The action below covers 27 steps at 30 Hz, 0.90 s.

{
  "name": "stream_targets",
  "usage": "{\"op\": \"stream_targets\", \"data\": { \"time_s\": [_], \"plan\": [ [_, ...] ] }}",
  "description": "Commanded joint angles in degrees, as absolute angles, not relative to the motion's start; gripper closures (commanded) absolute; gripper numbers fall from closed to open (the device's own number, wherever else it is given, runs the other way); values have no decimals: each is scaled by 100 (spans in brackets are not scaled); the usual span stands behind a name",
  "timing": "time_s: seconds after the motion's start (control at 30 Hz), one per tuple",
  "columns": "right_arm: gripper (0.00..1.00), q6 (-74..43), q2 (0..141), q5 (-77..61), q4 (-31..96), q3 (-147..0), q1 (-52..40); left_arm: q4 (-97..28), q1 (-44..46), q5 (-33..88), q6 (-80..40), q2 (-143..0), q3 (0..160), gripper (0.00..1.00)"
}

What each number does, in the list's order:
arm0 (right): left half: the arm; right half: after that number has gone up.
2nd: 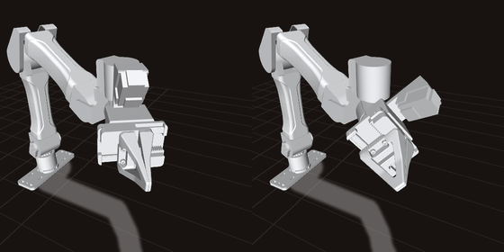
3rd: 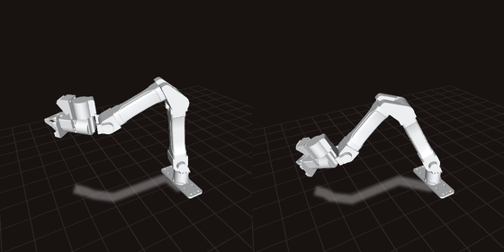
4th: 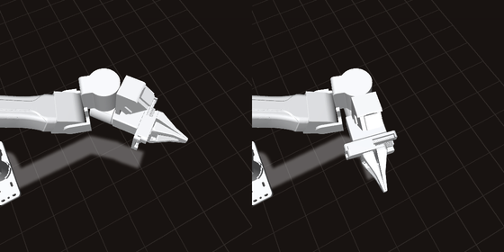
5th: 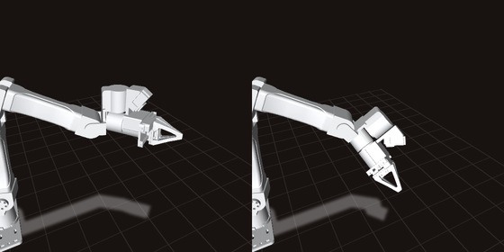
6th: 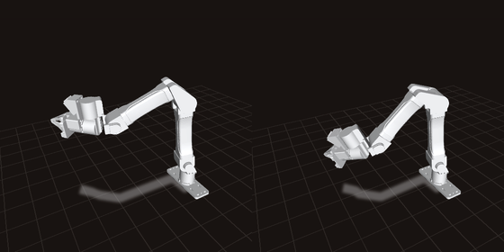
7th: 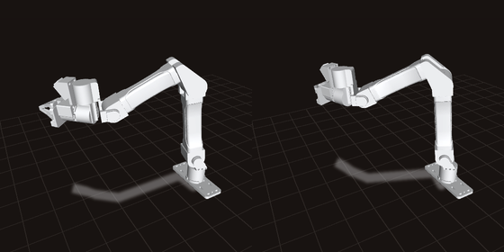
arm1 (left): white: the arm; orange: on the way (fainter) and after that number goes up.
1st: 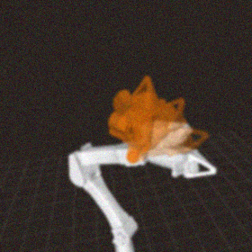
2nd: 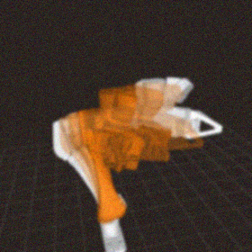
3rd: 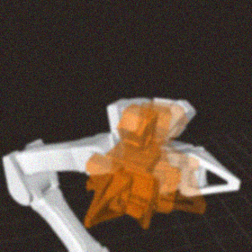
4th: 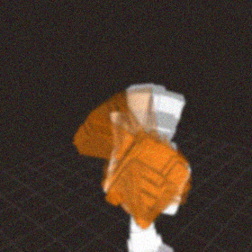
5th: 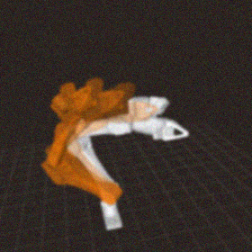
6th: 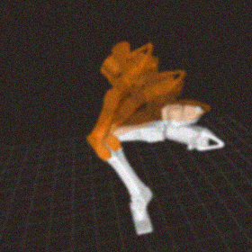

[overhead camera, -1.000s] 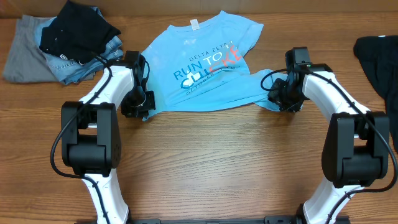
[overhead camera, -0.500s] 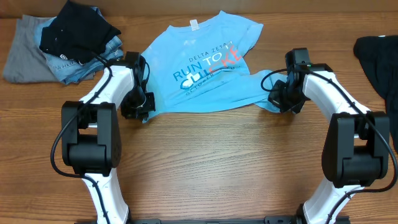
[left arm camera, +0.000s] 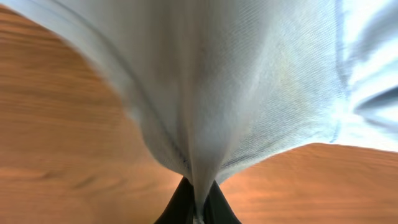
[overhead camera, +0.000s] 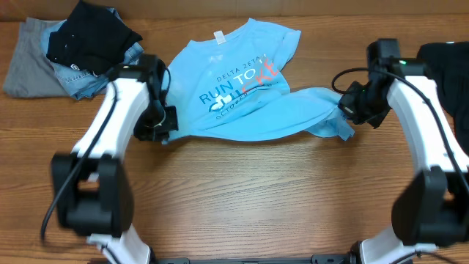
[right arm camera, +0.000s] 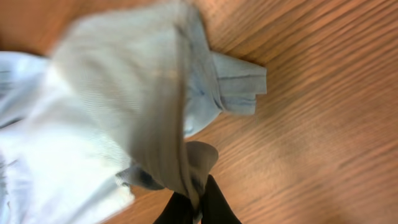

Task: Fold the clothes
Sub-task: 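Lift the shirt with both grippers and lay it flat toward the front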

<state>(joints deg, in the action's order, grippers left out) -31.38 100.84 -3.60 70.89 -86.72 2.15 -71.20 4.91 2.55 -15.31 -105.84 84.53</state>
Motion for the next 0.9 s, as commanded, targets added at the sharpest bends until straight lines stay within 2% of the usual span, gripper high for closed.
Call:
{"op": "stream_targets", "data": {
  "time_s": [0.0,0.33,0.57,0.87],
  "plan": [
    [96,-3181,9367,-309,7205,-8864,211,-7231,523,239,-1678,-9736,8552,96],
    [96,-3179,7542,-523,7308,-8980,211,-7819,523,231,-1697,-7935,9030,96],
    [96,-3179,6624,-569,7686,-9861,211,-8654,523,191,-1697,-7255,10571,96],
    [96,-3181,6257,-569,8552,-11738,211,-9679,526,183,-1741,-7013,12794,96]
  ]
}}
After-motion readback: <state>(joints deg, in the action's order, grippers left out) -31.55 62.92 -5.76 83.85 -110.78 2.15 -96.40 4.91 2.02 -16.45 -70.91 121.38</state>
